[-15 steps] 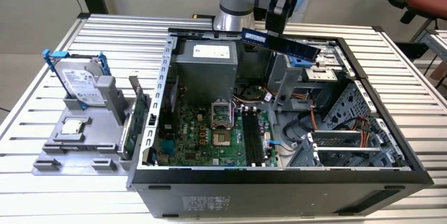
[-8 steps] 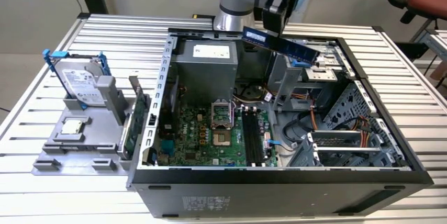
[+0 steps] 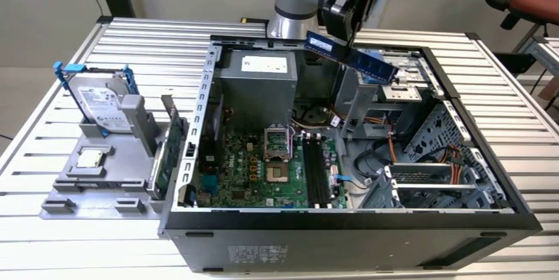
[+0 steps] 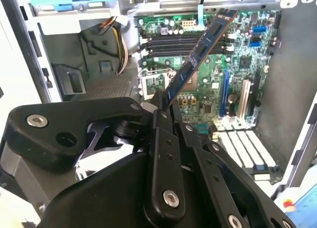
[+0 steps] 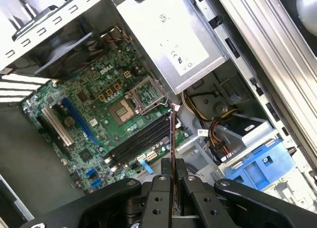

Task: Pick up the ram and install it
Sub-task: 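Insert the ram into the slot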

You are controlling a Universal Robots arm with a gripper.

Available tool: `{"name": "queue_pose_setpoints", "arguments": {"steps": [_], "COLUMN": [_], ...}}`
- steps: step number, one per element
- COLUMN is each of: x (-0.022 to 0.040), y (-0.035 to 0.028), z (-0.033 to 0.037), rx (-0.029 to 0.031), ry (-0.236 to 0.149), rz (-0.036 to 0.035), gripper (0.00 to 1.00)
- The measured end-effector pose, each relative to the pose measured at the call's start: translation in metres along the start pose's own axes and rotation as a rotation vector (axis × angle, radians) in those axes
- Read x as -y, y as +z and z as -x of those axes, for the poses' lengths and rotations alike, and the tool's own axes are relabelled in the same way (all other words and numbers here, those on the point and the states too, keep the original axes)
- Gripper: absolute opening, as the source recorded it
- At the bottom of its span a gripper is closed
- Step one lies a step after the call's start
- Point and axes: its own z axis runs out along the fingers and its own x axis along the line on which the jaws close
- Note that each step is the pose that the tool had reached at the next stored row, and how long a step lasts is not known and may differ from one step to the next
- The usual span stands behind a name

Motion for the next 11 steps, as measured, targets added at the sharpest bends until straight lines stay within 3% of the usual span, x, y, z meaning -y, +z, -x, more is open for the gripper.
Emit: {"name": "queue_pose_setpoints", "arguments": {"steps": [11], "x": [0.0], "y": [0.0], "z": [0.0], "rx": [0.0012], "ry": [0.072], "rz": [-0.0011], "gripper": [0.0]}}
